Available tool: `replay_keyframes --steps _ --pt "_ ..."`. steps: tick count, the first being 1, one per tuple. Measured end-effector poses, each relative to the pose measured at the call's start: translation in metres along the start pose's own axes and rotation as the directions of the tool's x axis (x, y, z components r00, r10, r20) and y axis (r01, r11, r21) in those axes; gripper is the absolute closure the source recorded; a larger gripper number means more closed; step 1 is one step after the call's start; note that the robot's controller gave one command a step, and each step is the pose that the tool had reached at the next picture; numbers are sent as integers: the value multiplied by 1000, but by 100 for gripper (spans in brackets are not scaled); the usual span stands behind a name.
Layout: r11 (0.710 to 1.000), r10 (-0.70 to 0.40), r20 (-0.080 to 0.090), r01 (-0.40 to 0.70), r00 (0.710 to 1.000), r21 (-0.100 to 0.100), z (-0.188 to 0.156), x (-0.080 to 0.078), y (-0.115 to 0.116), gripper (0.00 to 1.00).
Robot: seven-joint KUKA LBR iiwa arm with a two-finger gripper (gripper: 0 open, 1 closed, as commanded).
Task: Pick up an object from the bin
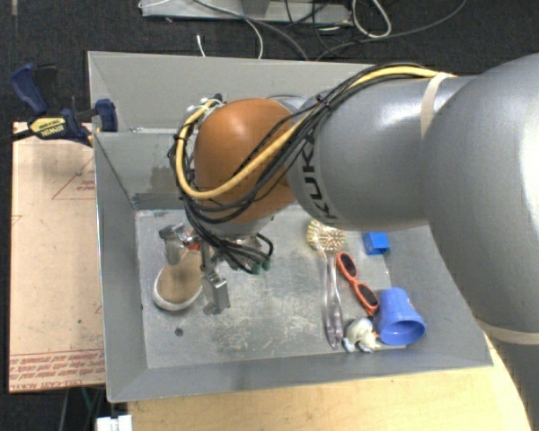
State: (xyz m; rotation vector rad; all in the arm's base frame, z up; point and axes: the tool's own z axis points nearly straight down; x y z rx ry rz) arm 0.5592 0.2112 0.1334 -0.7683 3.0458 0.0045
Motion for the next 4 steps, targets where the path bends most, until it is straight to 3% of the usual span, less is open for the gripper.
replay_keyframes --steps 1,2,3,4 --pt "918 -396 5 396 918 3 -14 -9 4 0" --pt "896 -444 7 444 896 2 50 -28 0 0" --pt "657 -754 9 754 657 13 61 -37 -2 100" --pt "657 -754 9 754 657 13 60 -37 -2 100"
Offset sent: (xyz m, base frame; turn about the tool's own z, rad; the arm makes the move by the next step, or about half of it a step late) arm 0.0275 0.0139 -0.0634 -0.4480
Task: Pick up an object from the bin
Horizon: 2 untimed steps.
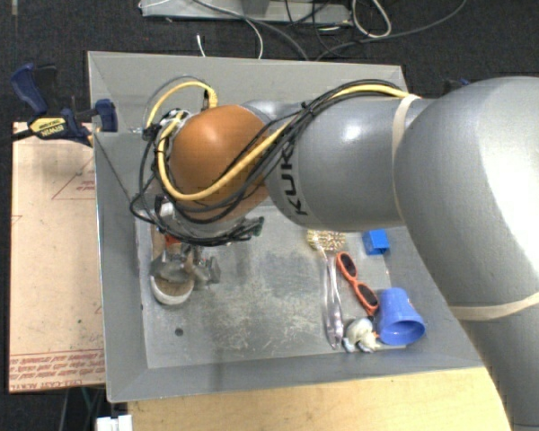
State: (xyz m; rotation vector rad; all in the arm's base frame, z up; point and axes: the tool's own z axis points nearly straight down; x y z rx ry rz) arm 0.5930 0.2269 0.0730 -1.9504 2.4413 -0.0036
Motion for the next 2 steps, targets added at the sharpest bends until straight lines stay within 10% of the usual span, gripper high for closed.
replay_keyframes --steps 2 --pt "1000 2 2 -2 1000 -2 -60 -1 1 100"
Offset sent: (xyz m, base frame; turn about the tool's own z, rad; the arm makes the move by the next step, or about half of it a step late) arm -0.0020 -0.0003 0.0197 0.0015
